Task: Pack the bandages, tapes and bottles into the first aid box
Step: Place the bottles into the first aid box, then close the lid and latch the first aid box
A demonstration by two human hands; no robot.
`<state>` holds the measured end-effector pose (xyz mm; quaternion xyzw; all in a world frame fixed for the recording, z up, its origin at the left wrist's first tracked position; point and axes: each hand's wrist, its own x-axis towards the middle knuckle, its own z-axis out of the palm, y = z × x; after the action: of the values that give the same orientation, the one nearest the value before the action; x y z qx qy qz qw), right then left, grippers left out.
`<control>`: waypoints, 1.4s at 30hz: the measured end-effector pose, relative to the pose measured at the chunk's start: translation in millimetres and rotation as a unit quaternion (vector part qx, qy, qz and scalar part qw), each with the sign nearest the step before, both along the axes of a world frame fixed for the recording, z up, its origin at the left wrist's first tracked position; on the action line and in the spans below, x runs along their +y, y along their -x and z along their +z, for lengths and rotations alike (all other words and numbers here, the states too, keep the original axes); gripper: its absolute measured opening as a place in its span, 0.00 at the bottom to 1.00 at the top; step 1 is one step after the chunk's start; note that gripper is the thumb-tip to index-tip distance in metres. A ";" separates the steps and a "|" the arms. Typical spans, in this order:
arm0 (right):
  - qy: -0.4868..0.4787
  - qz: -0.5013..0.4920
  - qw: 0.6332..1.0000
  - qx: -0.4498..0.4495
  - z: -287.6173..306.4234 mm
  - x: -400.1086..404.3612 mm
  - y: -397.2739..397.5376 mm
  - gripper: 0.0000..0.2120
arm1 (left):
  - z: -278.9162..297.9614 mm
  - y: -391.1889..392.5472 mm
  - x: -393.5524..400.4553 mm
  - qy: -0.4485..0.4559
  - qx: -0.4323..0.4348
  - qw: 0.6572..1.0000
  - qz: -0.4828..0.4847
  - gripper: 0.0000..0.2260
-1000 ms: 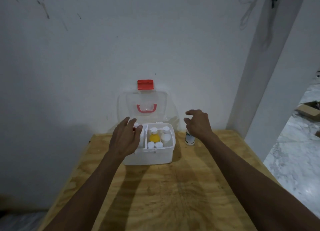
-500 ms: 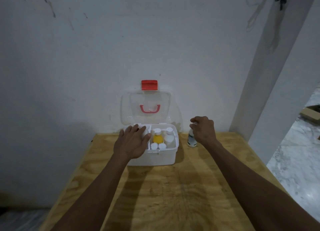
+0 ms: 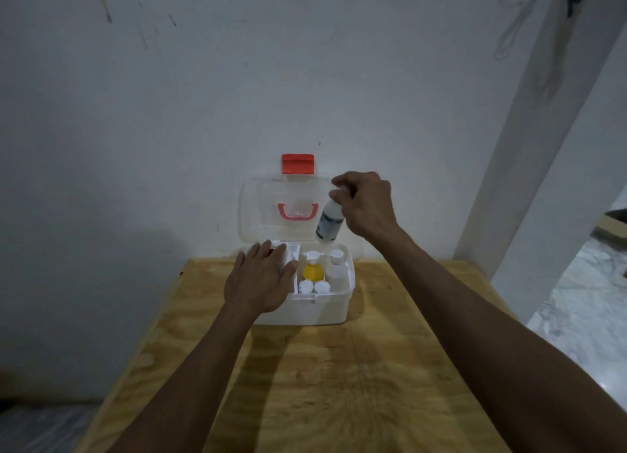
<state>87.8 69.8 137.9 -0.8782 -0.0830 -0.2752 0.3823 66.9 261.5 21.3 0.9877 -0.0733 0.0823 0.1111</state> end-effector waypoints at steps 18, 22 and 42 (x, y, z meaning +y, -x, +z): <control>0.073 0.062 0.981 0.171 -62.3 16.6 -25.5 0.17 | 0.1 0.5 0.5 -0.006 -0.017 1.000 -0.002 0.25; 0.078 0.070 0.976 0.192 -62.0 14.4 -27.3 0.17 | -0.4 0.5 0.7 -0.005 -0.011 1.000 0.000 0.25; 0.041 0.000 0.999 0.015 -13.8 26.6 -43.0 0.15 | -1.4 -1.1 1.3 -0.003 -0.005 1.000 -0.004 0.25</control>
<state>130.8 96.3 124.1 -0.8971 -0.0883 -0.2588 0.3469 68.1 262.8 19.9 0.9874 -0.0777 0.0862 0.1078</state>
